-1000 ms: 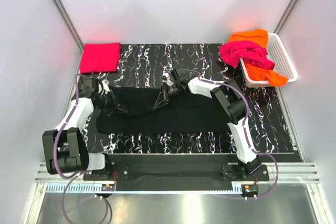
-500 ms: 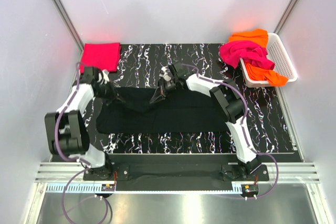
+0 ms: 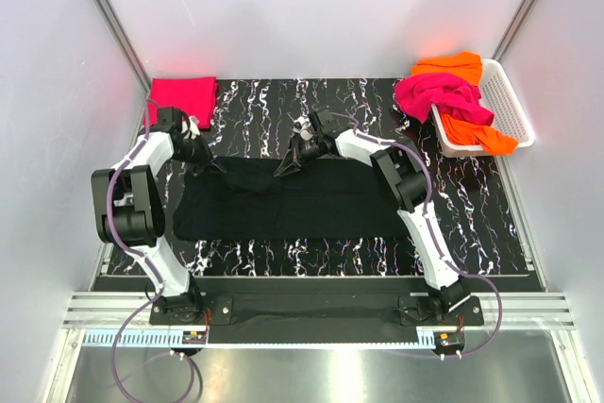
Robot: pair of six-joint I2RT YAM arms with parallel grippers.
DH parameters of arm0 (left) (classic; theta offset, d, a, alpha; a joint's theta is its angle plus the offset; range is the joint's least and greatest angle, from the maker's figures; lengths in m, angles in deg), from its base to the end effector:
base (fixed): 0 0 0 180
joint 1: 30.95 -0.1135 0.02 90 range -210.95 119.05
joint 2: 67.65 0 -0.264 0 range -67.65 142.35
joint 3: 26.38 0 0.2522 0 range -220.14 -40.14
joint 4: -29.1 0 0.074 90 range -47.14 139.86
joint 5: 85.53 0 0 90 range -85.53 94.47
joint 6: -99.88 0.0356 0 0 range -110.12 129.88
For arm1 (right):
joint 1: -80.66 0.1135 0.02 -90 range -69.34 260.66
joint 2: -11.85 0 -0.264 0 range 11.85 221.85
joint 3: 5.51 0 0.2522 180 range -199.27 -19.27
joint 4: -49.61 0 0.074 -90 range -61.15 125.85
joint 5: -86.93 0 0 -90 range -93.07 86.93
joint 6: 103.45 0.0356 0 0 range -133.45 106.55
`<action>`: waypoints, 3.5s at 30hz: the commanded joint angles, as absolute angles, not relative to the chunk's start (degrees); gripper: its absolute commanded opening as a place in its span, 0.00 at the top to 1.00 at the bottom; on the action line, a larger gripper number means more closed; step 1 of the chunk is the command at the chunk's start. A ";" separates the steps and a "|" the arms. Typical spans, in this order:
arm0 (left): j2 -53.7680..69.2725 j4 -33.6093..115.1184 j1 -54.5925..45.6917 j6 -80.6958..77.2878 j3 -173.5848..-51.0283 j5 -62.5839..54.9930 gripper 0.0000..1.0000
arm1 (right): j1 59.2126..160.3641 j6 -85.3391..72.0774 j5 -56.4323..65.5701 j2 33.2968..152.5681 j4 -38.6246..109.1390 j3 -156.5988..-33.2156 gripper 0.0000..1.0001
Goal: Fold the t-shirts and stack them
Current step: Fold the tshirt
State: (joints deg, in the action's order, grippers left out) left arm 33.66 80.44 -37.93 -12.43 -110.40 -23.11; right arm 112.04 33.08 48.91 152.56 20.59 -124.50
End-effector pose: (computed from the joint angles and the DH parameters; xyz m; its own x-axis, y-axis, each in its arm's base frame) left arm 0.3504 0.0263 0.1991 -0.8778 -0.4465 -0.1734 -0.2956 0.7899 -0.5372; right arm 0.4288 0.2944 0.1131 -0.9964 -0.0842 0.0073 -0.0337 0.4758 0.8789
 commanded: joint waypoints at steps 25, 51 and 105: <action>24.20 77.40 -39.21 -6.48 -103.69 -24.70 0.38 | 109.49 23.12 45.78 154.50 9.93 -136.44 0.42; 27.62 78.36 -35.70 -1.99 -102.19 -17.33 0.46 | 111.86 26.81 47.38 160.56 11.24 -140.65 0.58; 31.23 82.06 -37.89 -3.92 -100.61 -12.06 1.00 | 110.02 23.47 38.66 159.25 9.14 -143.29 0.99</action>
